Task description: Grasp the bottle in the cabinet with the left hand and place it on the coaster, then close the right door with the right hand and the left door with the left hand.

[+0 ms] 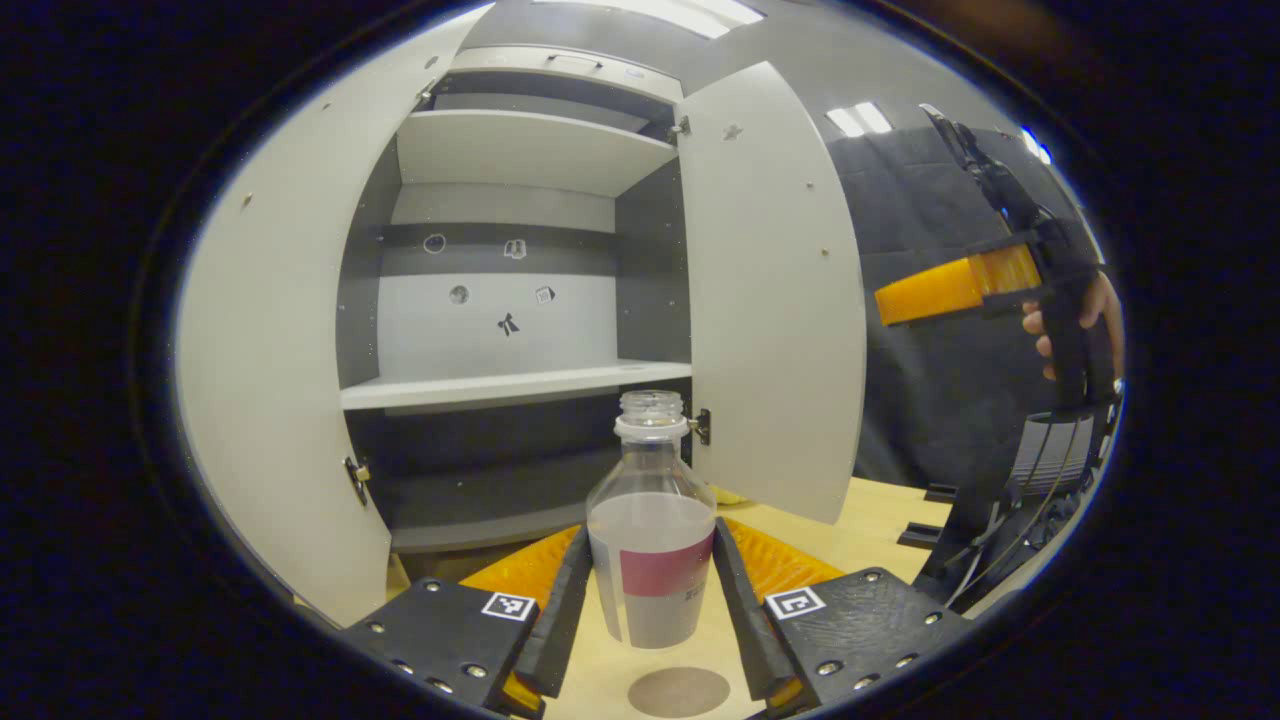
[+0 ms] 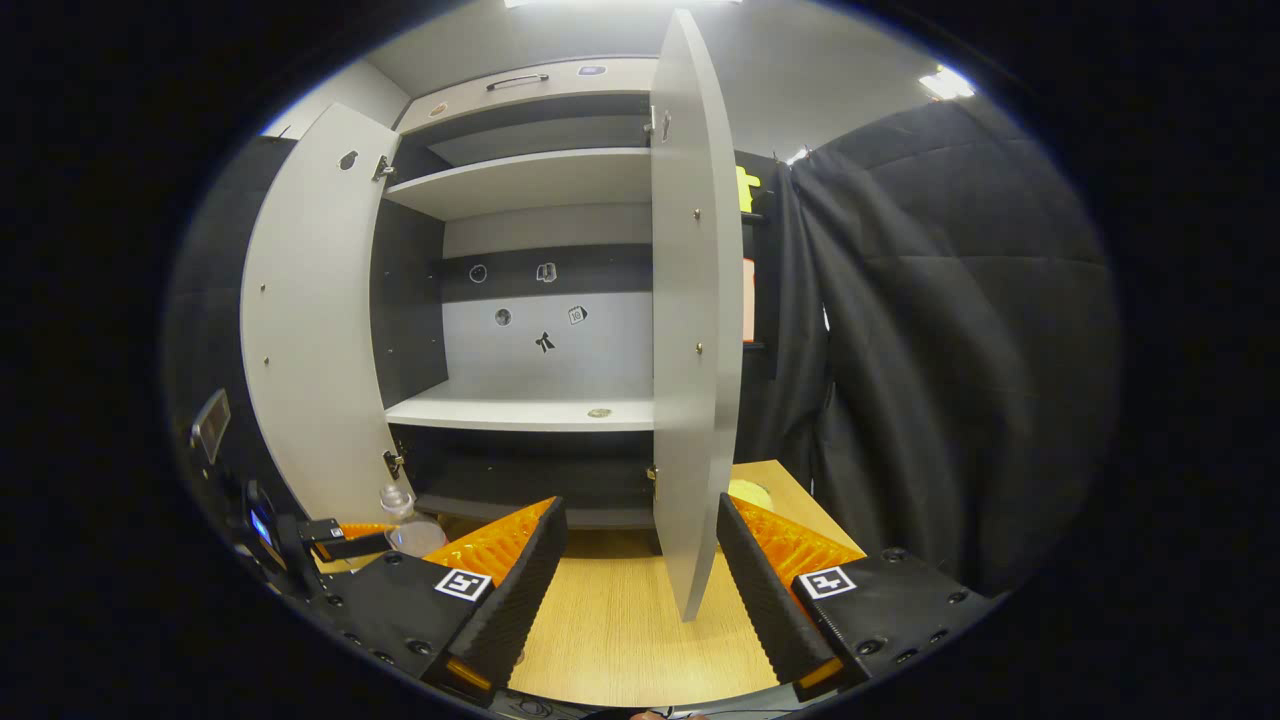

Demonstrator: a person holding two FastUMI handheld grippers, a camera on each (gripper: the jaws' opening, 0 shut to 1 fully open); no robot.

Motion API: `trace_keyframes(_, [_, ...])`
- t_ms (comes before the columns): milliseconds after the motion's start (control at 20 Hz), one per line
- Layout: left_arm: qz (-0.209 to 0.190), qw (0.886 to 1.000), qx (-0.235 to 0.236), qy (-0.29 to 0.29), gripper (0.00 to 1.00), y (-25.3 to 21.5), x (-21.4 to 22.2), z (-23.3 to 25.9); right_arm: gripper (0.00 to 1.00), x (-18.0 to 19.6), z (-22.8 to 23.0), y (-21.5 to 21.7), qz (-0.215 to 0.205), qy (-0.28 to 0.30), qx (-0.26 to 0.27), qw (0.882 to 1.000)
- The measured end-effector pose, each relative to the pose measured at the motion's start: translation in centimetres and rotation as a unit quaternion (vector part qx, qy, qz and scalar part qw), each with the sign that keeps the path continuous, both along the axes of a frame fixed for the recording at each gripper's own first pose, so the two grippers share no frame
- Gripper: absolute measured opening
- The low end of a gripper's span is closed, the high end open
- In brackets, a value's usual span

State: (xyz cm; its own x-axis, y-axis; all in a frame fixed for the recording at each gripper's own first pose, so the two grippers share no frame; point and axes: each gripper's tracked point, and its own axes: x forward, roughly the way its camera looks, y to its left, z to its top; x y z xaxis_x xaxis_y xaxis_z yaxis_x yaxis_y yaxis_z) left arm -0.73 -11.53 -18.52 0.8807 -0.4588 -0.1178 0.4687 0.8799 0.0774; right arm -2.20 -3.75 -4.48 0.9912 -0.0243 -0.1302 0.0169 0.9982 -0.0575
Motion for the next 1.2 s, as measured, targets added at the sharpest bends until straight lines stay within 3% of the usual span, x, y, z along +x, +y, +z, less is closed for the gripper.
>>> trace_keyframes(50, [-0.001,1.000,-0.001,0.008,0.68,-0.2,-0.4,-1.2,0.92,-0.1,0.0,-0.2,-0.001,0.002,-0.004,1.000])
trace_keyframes(250, [-0.003,1.000,0.000,0.024,0.68,-0.9,-1.6,-5.4,0.96,-0.7,-0.3,-1.3,-0.008,0.015,-0.020,1.000])
trace_keyframes(550, [0.018,0.998,0.008,0.055,0.68,-0.4,-1.4,-10.2,0.92,-0.5,-0.9,-2.7,-0.021,0.037,-0.005,0.999])
trace_keyframes(600, [0.021,0.998,0.009,0.059,0.68,-0.2,-1.7,-10.7,0.96,-0.5,-0.9,-2.8,-0.019,0.037,-0.004,0.999])
trace_keyframes(700, [0.024,0.998,0.008,0.065,0.68,0.0,-2.1,-11.0,0.92,-0.5,-1.0,-3.0,-0.018,0.039,-0.003,0.999])
trace_keyframes(1200, [0.028,0.996,0.028,0.077,0.69,0.3,-3.5,-12.4,0.96,-0.2,-2.5,-4.5,-0.040,0.050,0.021,0.998])
